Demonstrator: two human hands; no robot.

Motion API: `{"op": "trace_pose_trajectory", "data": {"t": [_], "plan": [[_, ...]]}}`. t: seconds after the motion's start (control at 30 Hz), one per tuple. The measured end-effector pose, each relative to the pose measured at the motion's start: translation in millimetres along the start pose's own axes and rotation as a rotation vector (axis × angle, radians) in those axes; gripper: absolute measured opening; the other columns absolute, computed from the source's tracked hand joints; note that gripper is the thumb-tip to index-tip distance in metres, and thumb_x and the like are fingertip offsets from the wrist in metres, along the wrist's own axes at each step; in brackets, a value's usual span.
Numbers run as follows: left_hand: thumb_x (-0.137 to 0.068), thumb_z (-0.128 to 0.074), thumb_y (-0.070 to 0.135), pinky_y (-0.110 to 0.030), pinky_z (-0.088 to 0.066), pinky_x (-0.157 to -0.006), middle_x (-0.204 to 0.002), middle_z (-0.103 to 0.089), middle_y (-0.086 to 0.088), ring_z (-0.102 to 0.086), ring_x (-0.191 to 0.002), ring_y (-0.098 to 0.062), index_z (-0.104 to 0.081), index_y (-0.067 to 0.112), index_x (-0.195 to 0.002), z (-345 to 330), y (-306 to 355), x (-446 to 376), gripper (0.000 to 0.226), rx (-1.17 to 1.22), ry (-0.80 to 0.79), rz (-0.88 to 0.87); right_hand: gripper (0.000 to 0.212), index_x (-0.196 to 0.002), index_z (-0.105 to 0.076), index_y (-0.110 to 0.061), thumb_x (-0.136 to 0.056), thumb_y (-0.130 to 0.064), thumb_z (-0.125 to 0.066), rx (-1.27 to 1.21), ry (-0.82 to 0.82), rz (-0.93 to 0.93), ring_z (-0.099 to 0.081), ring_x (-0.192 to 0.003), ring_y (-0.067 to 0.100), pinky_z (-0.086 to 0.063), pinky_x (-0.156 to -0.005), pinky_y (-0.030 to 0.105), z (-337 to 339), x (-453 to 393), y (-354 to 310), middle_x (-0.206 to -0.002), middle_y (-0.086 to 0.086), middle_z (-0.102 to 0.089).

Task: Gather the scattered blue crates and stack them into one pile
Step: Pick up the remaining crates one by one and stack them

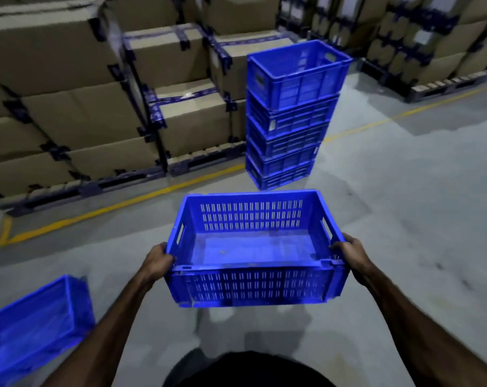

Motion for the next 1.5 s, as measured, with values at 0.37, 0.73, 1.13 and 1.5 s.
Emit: {"op": "trace_pose_trajectory", "data": {"t": [0.37,0.73,1.13,1.5], "plan": [[-0.078,-0.048,-0.011,-0.030,-0.045,-0.057,-0.069,-0.069,-0.004,-0.064,-0.066,-0.025,-0.067,0.010,-0.084,-64,186,-97,0.029,0.105,-0.043,-0.149,0.034,-0.108,-0.074,-0.017,-0.080,-0.004,-0.060,-0.341,0.118,-0.065,-0.071,-0.078,0.031,-0.055,-0.061,0.034,81,-59,-18,-0.100,0.014,-0.078],[-0.065,-0.054,0.014,-0.034,-0.030,-0.059,-0.065,-0.054,-0.002,-0.045,-0.064,-0.019,-0.061,0.012,-0.074,-28,411,-200,0.011,0.297,-0.008,-0.405,0.015,-0.100,-0.069,-0.018,-0.088,-0.016,-0.059,-0.472,0.193,0.097,-0.068,-0.069,0.022,-0.050,-0.062,0.032,138,-129,-181,-0.092,0.005,-0.075],[-0.070,-0.056,0.033,-0.040,-0.030,-0.058,-0.067,-0.044,-0.012,-0.037,-0.065,-0.020,-0.055,0.007,-0.067,38,597,-176,0.026,0.337,0.215,-0.737,0.024,-0.074,-0.064,-0.021,-0.096,-0.026,-0.054,-0.513,0.242,0.341,-0.060,-0.055,0.015,-0.039,-0.063,0.034,236,-191,-344,-0.061,-0.005,-0.065],[-0.069,-0.050,0.022,-0.049,-0.015,-0.062,-0.063,-0.033,-0.002,-0.026,-0.065,-0.017,-0.046,0.011,-0.068,14,694,-159,0.012,0.507,0.399,-0.782,0.017,-0.078,-0.066,-0.021,-0.090,-0.030,-0.056,-0.552,0.130,0.542,-0.064,-0.062,0.015,-0.045,-0.061,0.031,311,-285,-447,-0.070,-0.004,-0.069]]}}
Point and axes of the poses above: each hand's wrist, its own x-axis away from the middle knuckle, its own z-axis out of the back of the hand, y = z × x, the point moved 10 cm from there along -x, towards the middle knuckle
